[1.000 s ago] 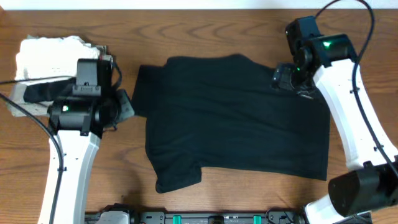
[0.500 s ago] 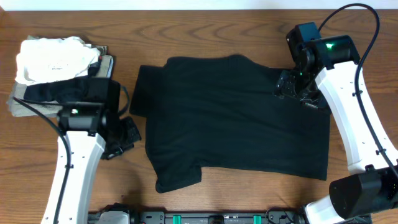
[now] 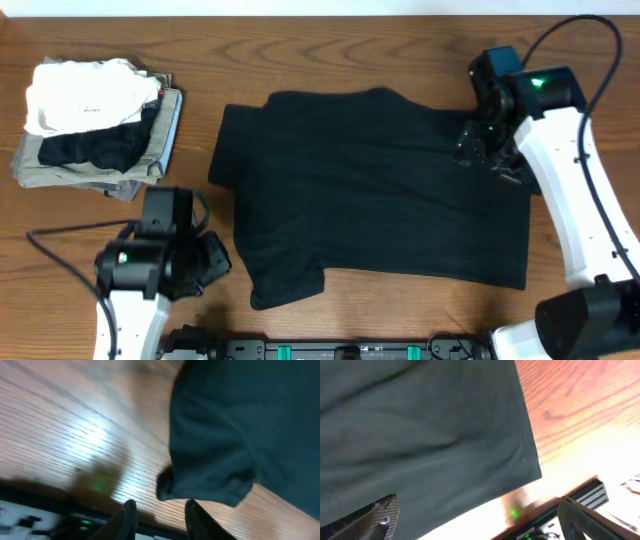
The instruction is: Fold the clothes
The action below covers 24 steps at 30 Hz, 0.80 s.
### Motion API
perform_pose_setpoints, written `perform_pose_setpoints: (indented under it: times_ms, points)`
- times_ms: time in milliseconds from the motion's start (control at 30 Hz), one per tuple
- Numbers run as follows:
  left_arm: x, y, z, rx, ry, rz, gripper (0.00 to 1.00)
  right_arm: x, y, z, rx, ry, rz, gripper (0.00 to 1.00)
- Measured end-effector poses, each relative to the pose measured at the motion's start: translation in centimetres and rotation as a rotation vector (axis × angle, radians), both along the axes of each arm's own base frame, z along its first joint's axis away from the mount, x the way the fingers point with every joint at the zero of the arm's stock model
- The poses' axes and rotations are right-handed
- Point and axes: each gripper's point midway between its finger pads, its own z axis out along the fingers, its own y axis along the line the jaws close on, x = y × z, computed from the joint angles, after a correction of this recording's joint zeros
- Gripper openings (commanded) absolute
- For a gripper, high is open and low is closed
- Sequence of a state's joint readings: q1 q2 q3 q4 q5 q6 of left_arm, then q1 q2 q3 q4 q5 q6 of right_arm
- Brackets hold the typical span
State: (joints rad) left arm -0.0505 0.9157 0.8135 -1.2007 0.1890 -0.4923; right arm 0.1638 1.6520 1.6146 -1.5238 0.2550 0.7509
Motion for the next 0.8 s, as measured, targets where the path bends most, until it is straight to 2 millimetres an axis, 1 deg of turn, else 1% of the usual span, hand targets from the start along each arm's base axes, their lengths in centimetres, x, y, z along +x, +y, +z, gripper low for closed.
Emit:
perform_pose_setpoints:
  times_ms: [33, 233, 333, 433, 600, 733, 800]
  points:
    - [-0.3, -0.3, -0.4, -0.019, -0.002, -0.003, 0.47, 0.0, -0.4, 0.0, 0.002, -0.012, -0.013, 0.99]
    - [-2.1, -2.0, -3.5, -0.116, 0.071, -0.036, 0.55, 0.1, -1.8, -0.5, 0.031, -0.051, -0.032, 0.99]
    - [-2.5, -2.5, -4.6, -0.141, 0.107, -0.057, 0.55, 0.0, -1.7, -1.1, 0.046, -0.038, -0.017, 0.99]
    - [-2.7, -2.9, -5.1, -0.152, 0.137, -0.077, 0.55, -0.3, -1.6, -1.7, 0.055, -0.02, -0.001, 0.99]
    - [-2.8, -3.8, -6.2, -0.154, 0.197, -0.137, 0.55, 0.0, -1.6, -2.4, 0.064, -0.029, 0.0, 0.99]
    - [-3.3, -4.3, -7.4, -0.147, 0.257, -0.174, 0.55, 0.3, -2.6, -2.9, 0.079, -0.04, -0.038, 0.99]
    - [-3.1, -4.4, -7.8, -0.143, 0.267, -0.181, 0.55, 0.2, -3.4, -3.2, 0.083, -0.036, -0.058, 0.99]
